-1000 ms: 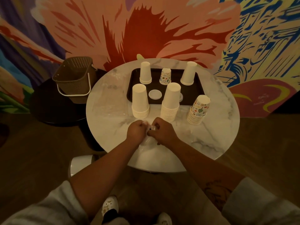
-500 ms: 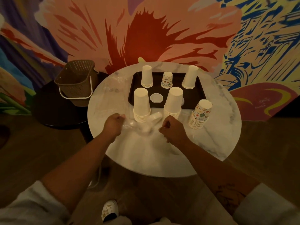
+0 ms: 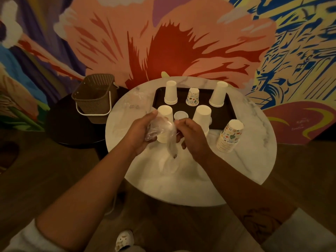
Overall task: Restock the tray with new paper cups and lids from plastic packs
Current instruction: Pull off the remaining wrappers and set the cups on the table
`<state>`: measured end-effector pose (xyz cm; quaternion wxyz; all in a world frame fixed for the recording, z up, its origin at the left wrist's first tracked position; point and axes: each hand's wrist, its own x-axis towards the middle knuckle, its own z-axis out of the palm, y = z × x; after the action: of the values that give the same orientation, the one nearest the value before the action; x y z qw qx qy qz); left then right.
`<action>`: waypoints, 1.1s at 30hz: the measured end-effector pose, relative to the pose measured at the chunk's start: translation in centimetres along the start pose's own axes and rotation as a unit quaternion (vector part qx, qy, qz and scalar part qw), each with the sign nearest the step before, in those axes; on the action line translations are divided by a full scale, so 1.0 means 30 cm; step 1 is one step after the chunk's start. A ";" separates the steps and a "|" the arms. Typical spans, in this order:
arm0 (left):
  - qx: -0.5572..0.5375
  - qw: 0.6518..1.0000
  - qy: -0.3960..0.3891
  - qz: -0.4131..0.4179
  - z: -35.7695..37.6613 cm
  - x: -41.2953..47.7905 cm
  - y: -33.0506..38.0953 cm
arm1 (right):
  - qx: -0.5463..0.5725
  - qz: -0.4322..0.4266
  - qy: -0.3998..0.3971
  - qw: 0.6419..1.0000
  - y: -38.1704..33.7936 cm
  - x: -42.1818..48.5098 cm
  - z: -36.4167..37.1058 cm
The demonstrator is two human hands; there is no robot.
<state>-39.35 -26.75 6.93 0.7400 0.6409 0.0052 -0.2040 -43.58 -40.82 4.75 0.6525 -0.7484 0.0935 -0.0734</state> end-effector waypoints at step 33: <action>0.289 0.951 -0.034 0.104 0.037 -0.050 -0.202 | -0.018 0.140 -0.079 0.987 -0.003 -0.078 -0.031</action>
<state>-42.87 -27.94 1.79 0.5401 0.8168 -0.1463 -0.1404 -46.08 -41.16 4.98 0.6479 -0.7431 0.1474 0.0797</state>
